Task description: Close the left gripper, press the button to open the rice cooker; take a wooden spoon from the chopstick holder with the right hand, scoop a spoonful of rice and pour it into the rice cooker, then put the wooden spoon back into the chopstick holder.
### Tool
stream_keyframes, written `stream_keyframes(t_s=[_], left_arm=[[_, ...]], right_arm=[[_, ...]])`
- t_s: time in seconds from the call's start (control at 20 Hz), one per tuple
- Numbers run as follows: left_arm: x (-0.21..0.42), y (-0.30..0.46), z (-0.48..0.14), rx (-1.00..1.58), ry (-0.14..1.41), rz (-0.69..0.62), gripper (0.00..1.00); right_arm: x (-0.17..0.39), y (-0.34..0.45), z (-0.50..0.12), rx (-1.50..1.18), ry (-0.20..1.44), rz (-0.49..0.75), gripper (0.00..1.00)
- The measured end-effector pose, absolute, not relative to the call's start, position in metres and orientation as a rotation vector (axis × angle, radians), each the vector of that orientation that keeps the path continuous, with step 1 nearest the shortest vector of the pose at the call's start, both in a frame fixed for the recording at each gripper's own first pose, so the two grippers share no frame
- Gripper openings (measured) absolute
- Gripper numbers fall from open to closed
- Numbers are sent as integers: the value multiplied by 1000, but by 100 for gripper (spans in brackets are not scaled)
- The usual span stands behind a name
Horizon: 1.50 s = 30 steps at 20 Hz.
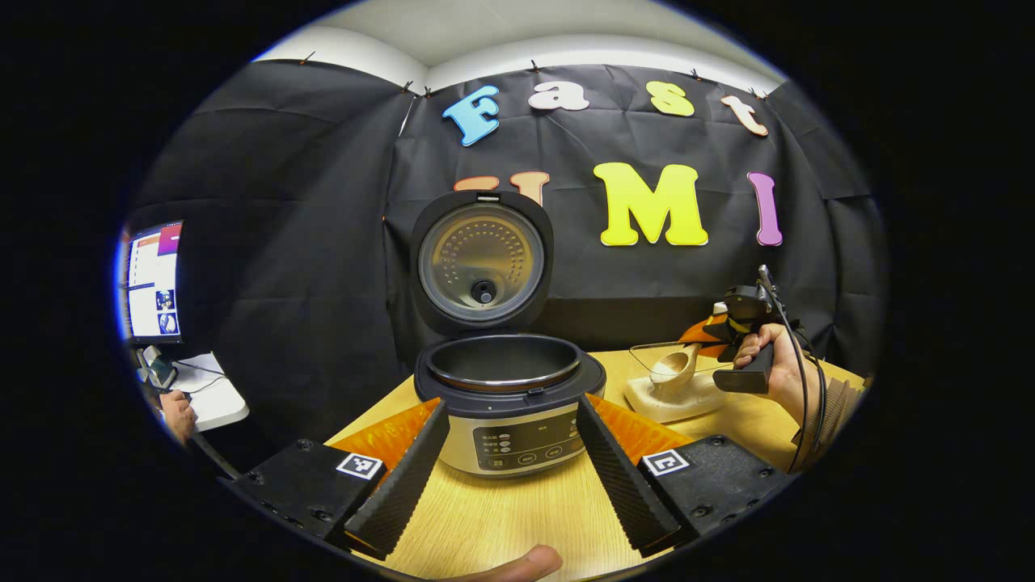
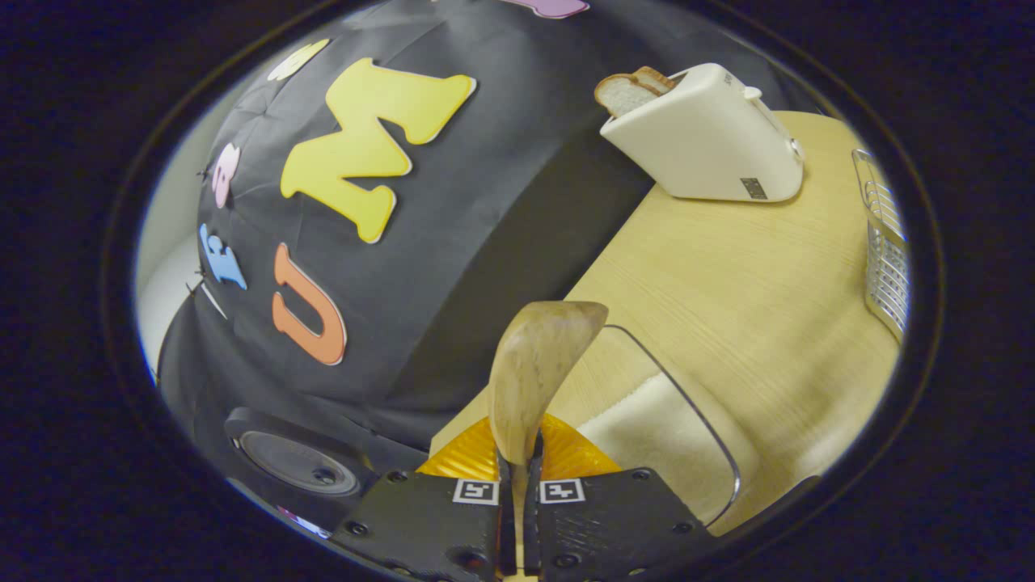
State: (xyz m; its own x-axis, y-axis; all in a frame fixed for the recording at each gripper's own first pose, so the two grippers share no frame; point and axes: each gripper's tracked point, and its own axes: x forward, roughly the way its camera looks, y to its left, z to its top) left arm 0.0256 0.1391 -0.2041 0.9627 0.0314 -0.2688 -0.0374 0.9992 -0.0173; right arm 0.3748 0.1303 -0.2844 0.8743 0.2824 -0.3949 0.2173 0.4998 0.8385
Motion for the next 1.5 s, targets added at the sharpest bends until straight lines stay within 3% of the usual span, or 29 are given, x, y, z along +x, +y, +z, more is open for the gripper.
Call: stream_keyframes(t_s=[0.3, 0.65, 1.15, 1.5], left_arm=[[19, 143, -203, -31, 283, 52, 100], [2, 169, -198, -64, 281, 106, 100], [-28, 210, -205, -116, 293, 168, 100], [-43, 238, -211, -109, 297, 226, 100]], right_arm=[[371, 114, -248, 1125, 462, 50, 4], [361, 149, -177, 1188, 419, 147, 5], [352, 277, -127, 1156, 470, 339, 5], [347, 359, -127, 1023, 510, 395, 2]])
